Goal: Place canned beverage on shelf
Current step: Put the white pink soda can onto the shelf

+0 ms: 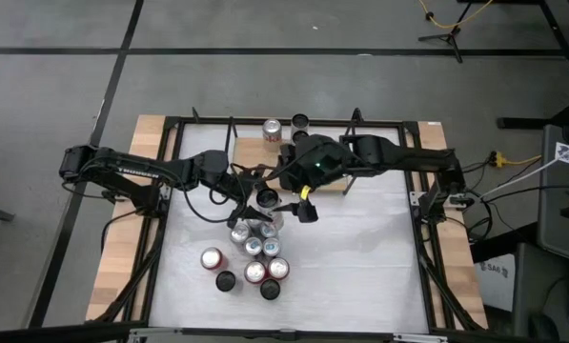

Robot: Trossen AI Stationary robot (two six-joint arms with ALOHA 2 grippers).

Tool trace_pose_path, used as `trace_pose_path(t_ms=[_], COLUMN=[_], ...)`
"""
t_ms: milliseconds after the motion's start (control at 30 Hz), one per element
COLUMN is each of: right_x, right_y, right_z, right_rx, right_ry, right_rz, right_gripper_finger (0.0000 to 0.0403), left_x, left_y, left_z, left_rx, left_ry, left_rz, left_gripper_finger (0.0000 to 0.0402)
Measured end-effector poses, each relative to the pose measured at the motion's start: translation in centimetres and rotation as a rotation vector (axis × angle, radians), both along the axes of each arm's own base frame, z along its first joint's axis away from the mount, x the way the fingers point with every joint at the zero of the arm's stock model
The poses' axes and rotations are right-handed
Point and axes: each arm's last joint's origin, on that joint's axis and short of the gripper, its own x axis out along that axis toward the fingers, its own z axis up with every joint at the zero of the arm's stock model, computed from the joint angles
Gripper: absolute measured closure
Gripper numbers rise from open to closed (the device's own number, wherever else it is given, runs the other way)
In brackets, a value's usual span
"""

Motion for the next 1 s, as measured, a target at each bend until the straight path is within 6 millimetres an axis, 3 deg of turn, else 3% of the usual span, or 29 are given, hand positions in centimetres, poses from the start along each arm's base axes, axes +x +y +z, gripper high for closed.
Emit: trace_pose_path(t_ms=[467,667,1000], right_x=[0.9,2.0,2.6], right_y=[0.4,0.5,0.5], right_z=[-0.1,-1.7,-2.4], right_rx=[0.064,0.061,0.053], right_ry=[-0.050,0.011,0.022], right_rz=[0.090,0.088,0.079], right_gripper_finger=[0.0040,0.0040,0.0040], left_x=[0.0,0.0,0.0], left_y=[0.0,0.0,0.0], left_z=[0.0,0.0,-0.2], left_rx=[-0.004,-0.004,-0.006], left_ry=[0.001,0.004,0.024], left_rz=[0.001,0.000,-0.005], left_gripper_finger=[0.0163,0.0163,0.0163])
